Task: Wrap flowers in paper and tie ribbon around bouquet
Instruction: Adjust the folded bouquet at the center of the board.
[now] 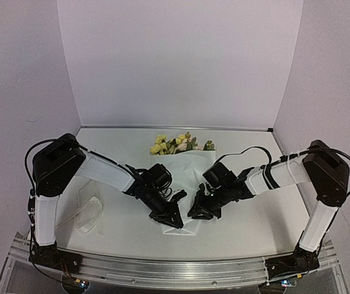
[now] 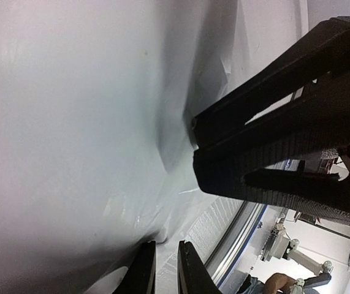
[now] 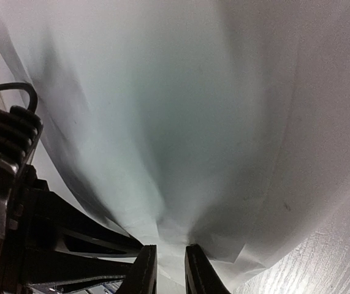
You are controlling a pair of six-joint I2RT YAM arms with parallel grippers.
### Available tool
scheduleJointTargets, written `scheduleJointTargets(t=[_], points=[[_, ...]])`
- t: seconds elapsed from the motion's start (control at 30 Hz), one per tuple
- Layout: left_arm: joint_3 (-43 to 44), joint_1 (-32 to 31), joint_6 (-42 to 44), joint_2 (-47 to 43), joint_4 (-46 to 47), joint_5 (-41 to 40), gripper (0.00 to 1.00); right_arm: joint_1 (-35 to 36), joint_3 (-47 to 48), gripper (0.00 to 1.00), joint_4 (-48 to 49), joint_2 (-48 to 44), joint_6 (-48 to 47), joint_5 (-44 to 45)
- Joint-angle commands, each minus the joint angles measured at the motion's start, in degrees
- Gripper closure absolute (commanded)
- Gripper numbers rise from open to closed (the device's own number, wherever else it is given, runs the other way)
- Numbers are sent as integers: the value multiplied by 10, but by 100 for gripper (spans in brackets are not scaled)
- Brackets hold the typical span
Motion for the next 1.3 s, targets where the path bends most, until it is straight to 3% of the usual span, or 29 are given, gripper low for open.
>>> scheduleJointTargets(t=[0.0, 0.3, 0.63, 0.83, 0.97, 1.27], points=[[-13, -2, -4, -9, 15, -28, 84, 1, -18, 80, 0, -60, -17, 39], [-24, -3, 28, -103, 15, -86, 79, 0, -44, 81, -17, -97, -19, 81], [0, -2, 49, -46, -4, -113, 83, 5, -61, 81, -81, -207, -90, 136], [17, -3, 47, -20, 1, -101, 85, 14, 0, 82, -77, -158, -109, 78], [15, -3, 45, -14, 6, -94, 85, 15, 26, 89, -21, -93, -80, 41], [14, -2, 51, -21, 2, -90, 85, 34, 47, 92, -17, -52, -77, 24]])
